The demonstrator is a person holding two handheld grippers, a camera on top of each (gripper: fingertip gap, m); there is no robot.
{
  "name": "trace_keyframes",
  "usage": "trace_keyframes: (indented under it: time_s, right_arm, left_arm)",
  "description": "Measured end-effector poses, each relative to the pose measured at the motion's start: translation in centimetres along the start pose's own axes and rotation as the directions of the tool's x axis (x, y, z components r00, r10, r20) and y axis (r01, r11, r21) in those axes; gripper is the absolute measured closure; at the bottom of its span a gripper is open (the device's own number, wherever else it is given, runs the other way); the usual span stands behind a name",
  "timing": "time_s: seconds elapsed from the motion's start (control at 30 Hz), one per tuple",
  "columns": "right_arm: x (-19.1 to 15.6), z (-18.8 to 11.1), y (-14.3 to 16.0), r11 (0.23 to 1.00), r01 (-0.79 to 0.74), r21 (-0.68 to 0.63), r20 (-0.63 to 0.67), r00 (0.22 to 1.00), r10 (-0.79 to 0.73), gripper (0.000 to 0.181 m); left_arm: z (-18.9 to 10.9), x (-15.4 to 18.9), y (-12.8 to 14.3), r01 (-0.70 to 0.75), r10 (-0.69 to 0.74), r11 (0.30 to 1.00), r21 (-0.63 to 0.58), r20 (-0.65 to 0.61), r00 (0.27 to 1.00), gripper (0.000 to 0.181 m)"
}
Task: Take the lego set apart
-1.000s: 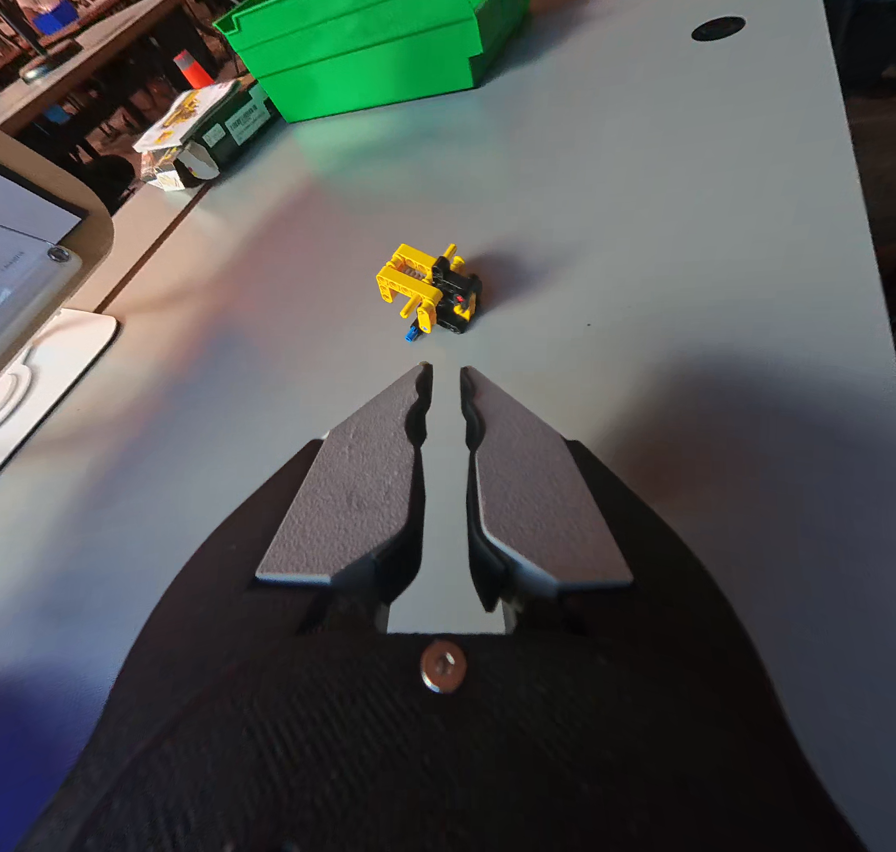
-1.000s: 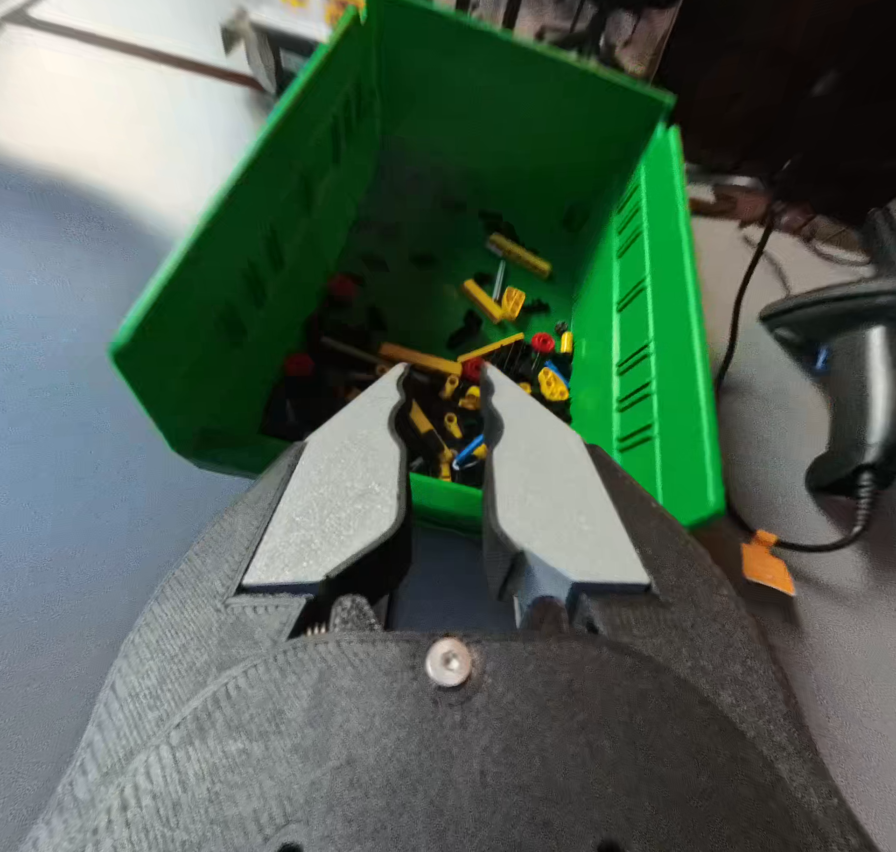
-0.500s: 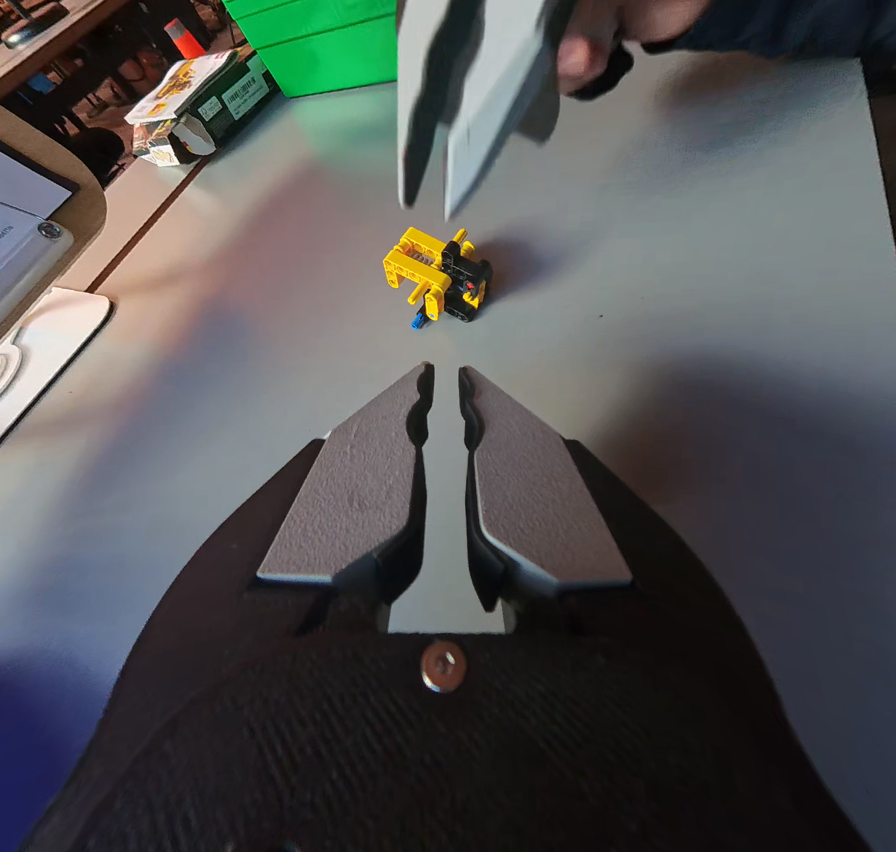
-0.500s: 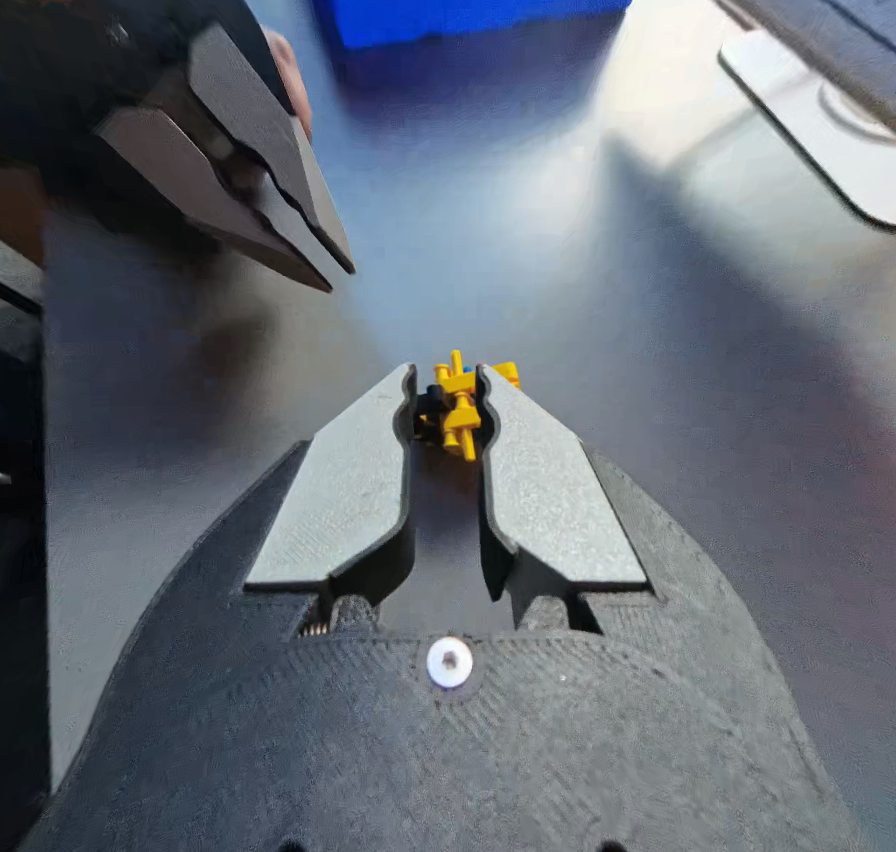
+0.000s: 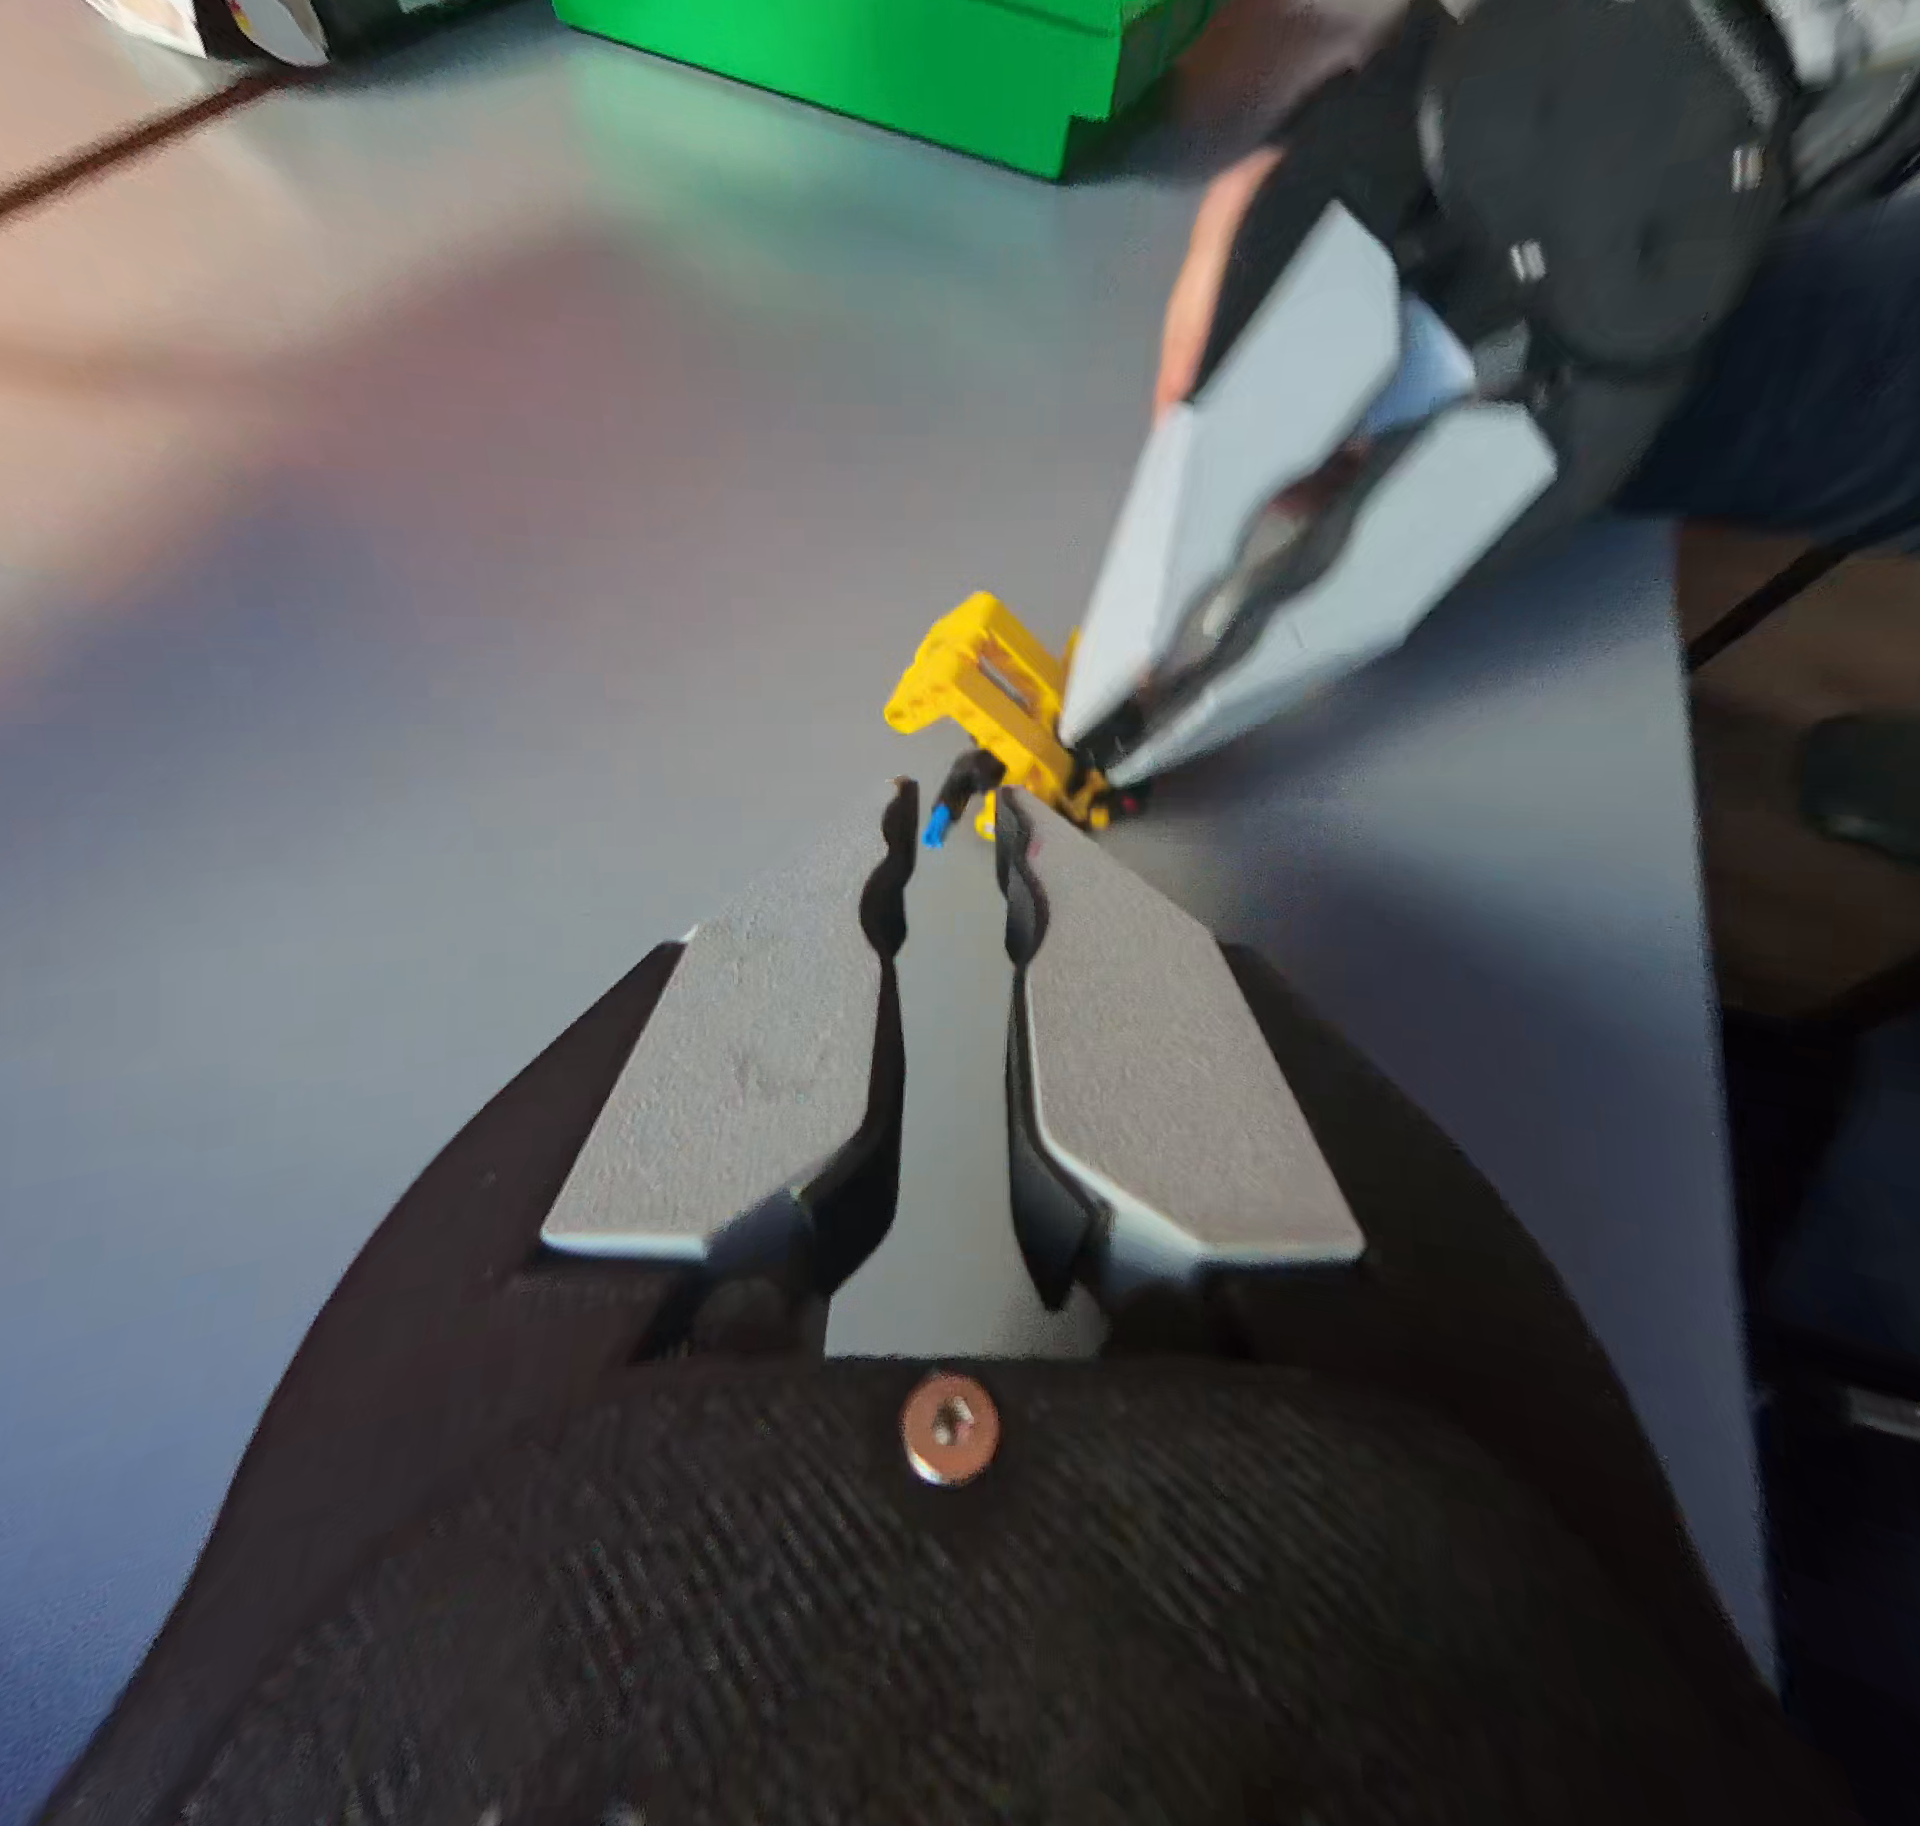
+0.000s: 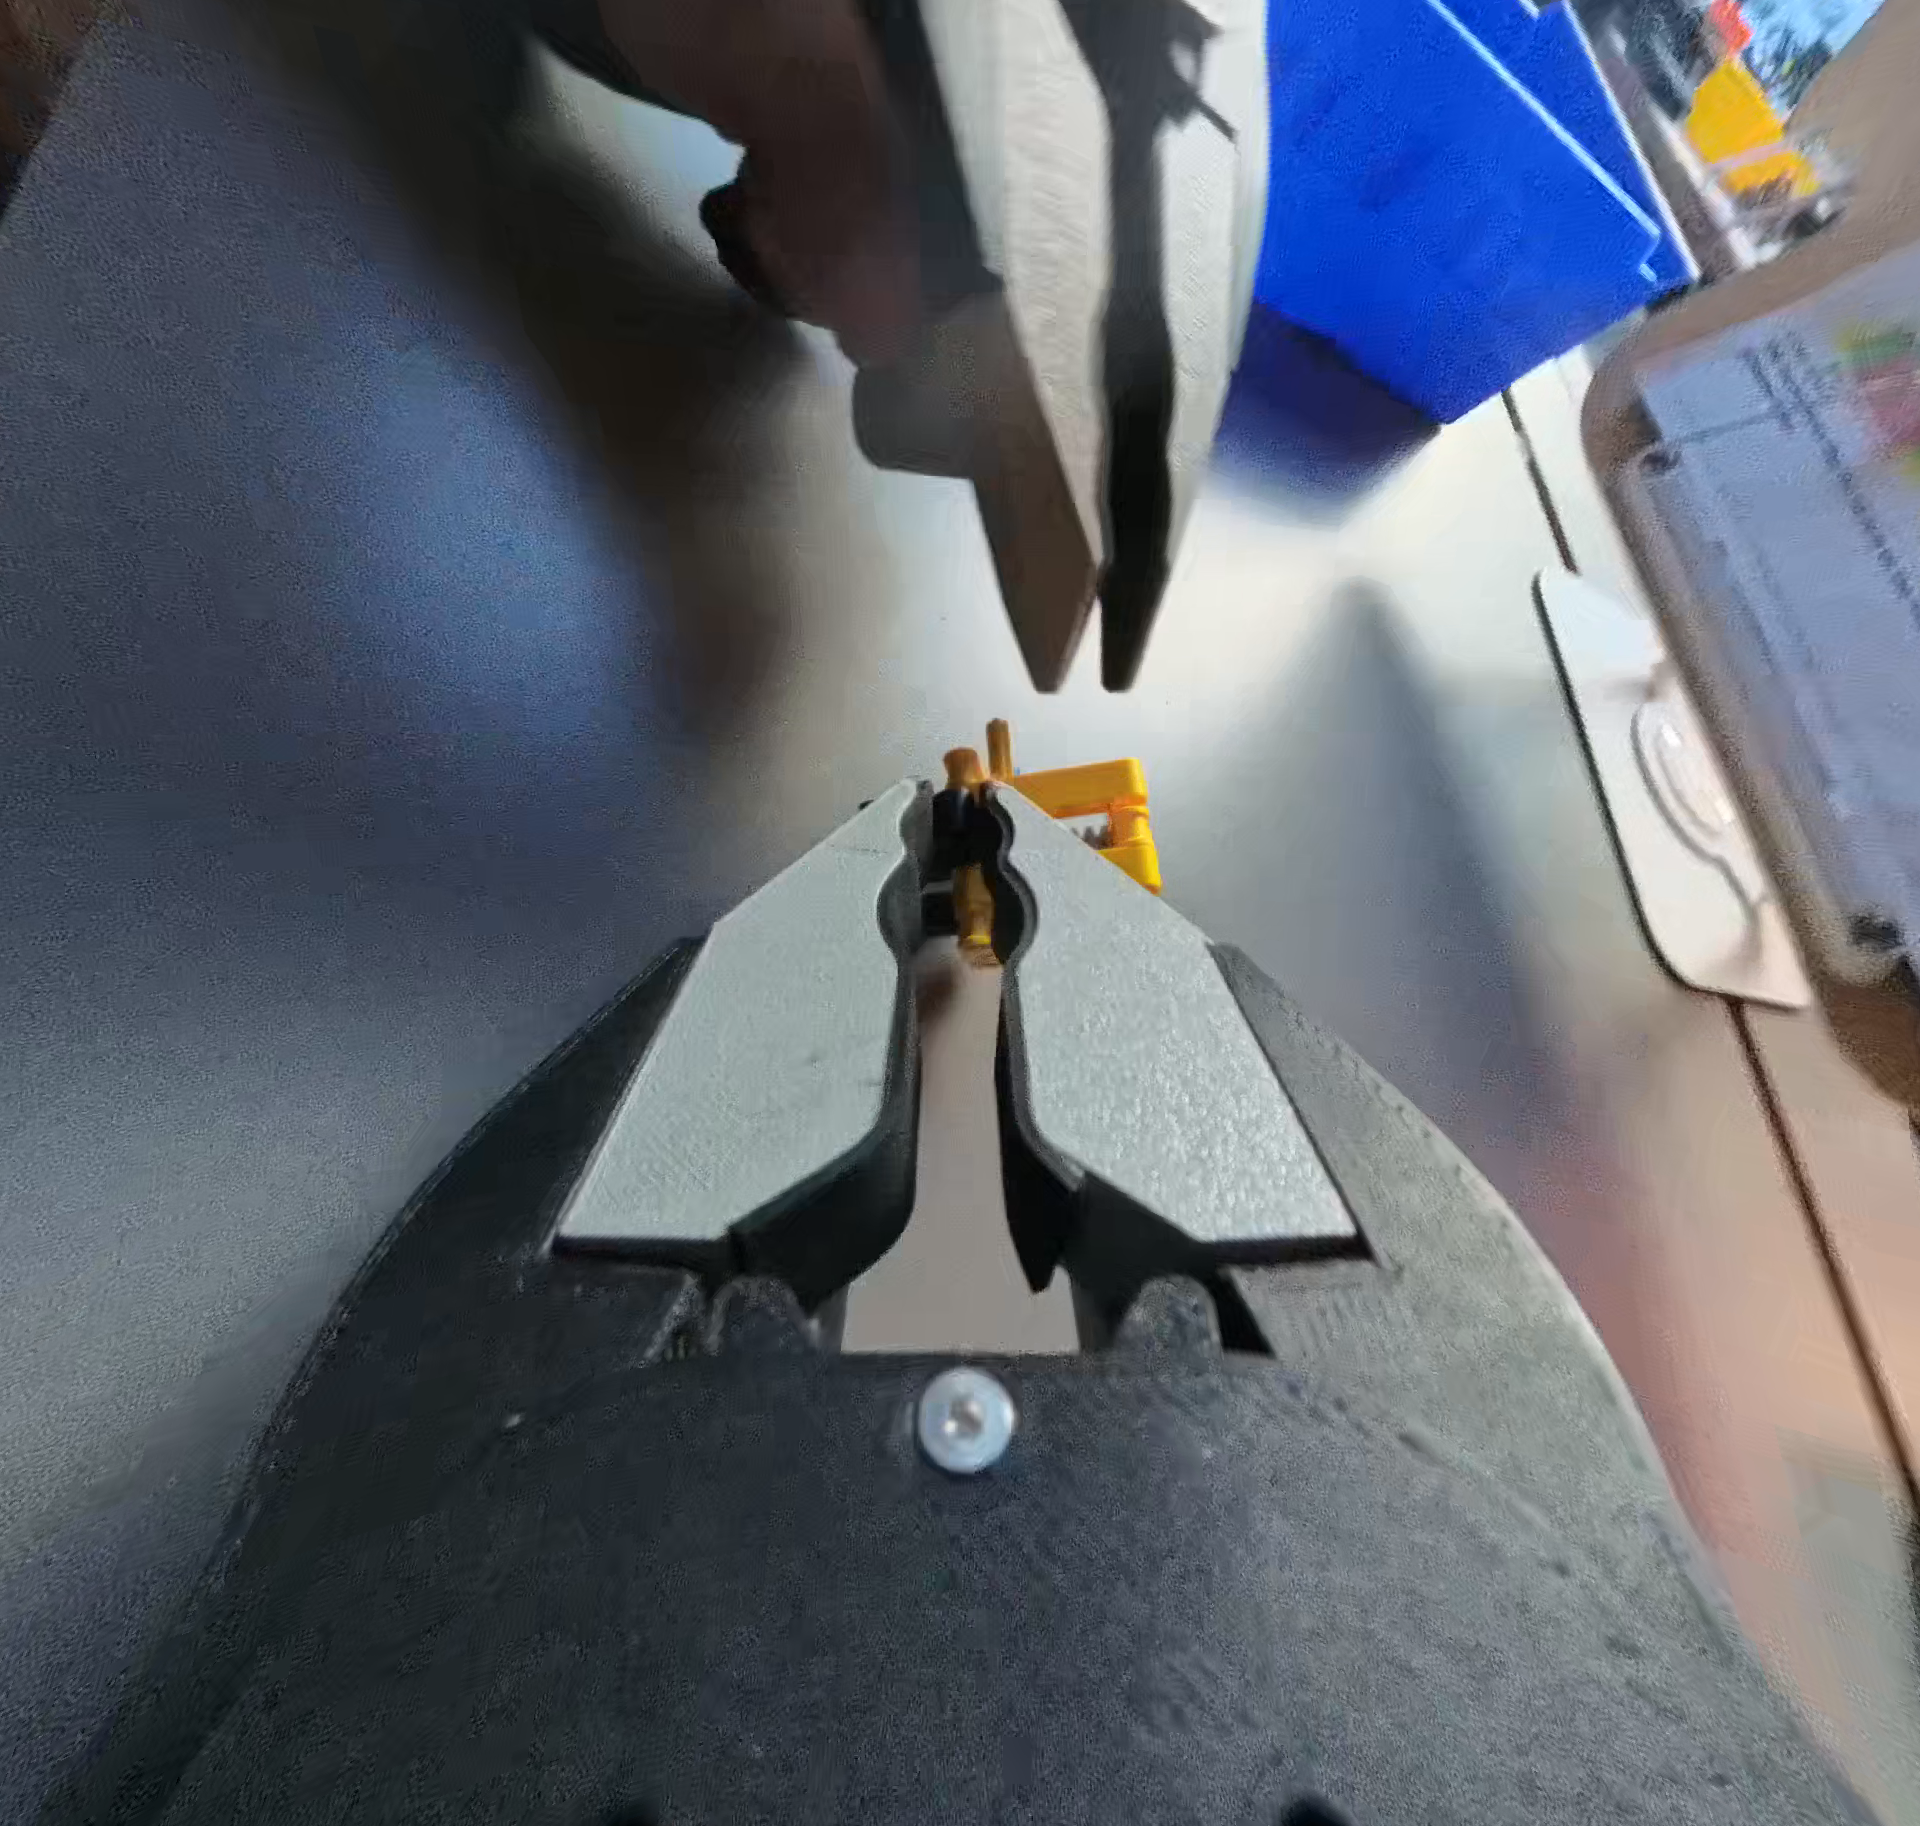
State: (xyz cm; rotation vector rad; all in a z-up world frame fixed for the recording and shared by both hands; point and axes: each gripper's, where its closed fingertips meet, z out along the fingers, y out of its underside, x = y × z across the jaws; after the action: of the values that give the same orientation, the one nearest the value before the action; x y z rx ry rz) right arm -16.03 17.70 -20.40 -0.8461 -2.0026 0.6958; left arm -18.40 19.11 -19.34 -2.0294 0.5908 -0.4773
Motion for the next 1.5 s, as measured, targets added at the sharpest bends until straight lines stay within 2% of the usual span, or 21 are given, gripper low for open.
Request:
trace_keyframes:
  time_s: [0.03, 0.1, 0.17, 0.2, 0.27, 0.37, 0.5, 0.57, 0.6, 0.67, 0.77, 0.8, 0.87, 0.93, 1.0, 1.17, 1.33, 1.5]
  right_arm:
    - [-0.2, 0.1, -0.2, 0.998, 0.068, -0.012, -0.031, 0.997, -0.069, 0.175]
    - [-0.6, 0.3, -0.4, 0.979, 0.196, -0.059, -0.096, 0.975, -0.201, 0.175]
    - [-0.8, 0.5, -0.5, 0.953, 0.286, -0.103, -0.143, 0.944, -0.299, 0.175]
    - [-1.1, 0.6, -0.5, 0.94, 0.321, -0.117, -0.148, 0.93, -0.336, 0.175]
    - [-1.7, 0.9, -0.5, 0.912, 0.385, -0.138, -0.153, 0.902, -0.404, 0.174]
    - [-2.0, 1.4, 0.0, 0.908, 0.385, -0.166, -0.14, 0.902, -0.408, 0.171]
    - [-1.3, -0.6, -1.6, 0.973, 0.229, -0.032, -0.15, 0.961, -0.231, 0.174]
    - [1.0, -2.1, -1.2, 1.0, 0.025, -0.009, -0.229, 0.973, -0.027, 0.173]
    - [1.7, -2.3, -0.4, 0.992, -0.126, -0.001, -0.227, 0.966, 0.123, 0.162]
    - [1.5, -2.0, 0.6, 0.914, -0.405, 0.022, -0.126, 0.906, 0.405, 0.146]
    - [1.4, -0.9, 0.1, 0.763, -0.645, 0.05, 0.018, 0.764, 0.645, 0.149]
    - [1.1, -0.5, -0.6, 0.691, -0.721, 0.048, 0.118, 0.691, 0.713, 0.146]
    - [1.2, -0.3, -1.9, 0.524, -0.85, 0.052, 0.303, 0.514, 0.803, 0.143]
    - [2.2, -1.1, -3.2, 0.37, -0.926, 0.077, 0.465, 0.362, 0.808, 0.167]
    - [2.3, -1.4, -3.8, 0.312, -0.948, 0.057, 0.546, 0.291, 0.785, 0.17]
    - [2.9, -1.9, -4.6, 0.304, -0.947, 0.103, 0.57, 0.307, 0.762, 0.171]
    - [2.0, -2.9, -4.4, 0.439, -0.892, 0.107, 0.547, 0.422, 0.723, 0.175]
    - [1.8, -3.5, -4.1, 0.446, -0.889, 0.106, 0.553, 0.426, 0.716, 0.178]
  left_arm:
    - [0.2, -0.1, -0.2, 0.063, -0.063, 0.998, 0.006, -0.04, 0.997, 0.167]
    - [0.6, -0.1, -0.4, 0.201, -0.2, 0.98, -0.008, -0.14, 0.97, 0.161]
    - [0.7, 1.4, -0.9, 0.327, -0.319, 0.945, -0.027, -0.308, 0.896, 0.155]
    - [0.8, 1.8, -1.0, 0.365, -0.355, 0.93, -0.039, -0.351, 0.867, 0.153]
    - [0.9, 2.1, -0.9, 0.385, -0.377, 0.921, -0.063, -0.391, 0.839, 0.157]
    - [1.0, 3.0, -0.7, 0.309, -0.308, 0.949, -0.066, -0.409, 0.859, 0.17]
    - [1.2, 3.4, -0.8, 0.142, -0.137, 0.99, -0.005, -0.297, 0.945, 0.171]
    - [1.1, 2.9, -0.8, 0.156, -0.148, 0.988, 0.014, -0.25, 0.957, 0.172]
    - [0.9, 2.5, -0.9, 0.175, -0.164, 0.984, 0.026, -0.225, 0.96, 0.172]
    - [0.6, 2.0, -1.0, 0.192, -0.179, 0.98, 0.058, -0.181, 0.967, 0.171]
    - [0.5, 2.2, -1.0, 0.168, -0.156, 0.983, 0.075, -0.147, 0.977, 0.171]
    - [0.5, 2.4, -0.9, 0.16, -0.148, 0.984, 0.072, -0.151, 0.977, 0.171]
    - [0.3, 3.0, -0.9, 0.132, -0.118, 0.988, 0.081, -0.163, 0.979, 0.171]
    - [-0.4, 3.2, -1.5, 0.111, -0.085, 0.984, 0.139, -0.183, 0.98, 0.172]
    - [-1.2, 3.6, -2.1, 0.075, -0.038, 0.976, 0.206, -0.18, 0.983, 0.172]
    - [-2.0, 3.3, -2.8, -0.072, 0.086, 0.959, 0.273, -0.039, 0.996, 0.172]
    - [-1.8, 4.5, -2.6, -0.115, 0.132, 0.959, 0.26, -0.048, 0.99, 0.173]
    - [-1.5, 4.8, -2.6, -0.139, 0.155, 0.955, 0.261, -0.04, 0.987, 0.173]
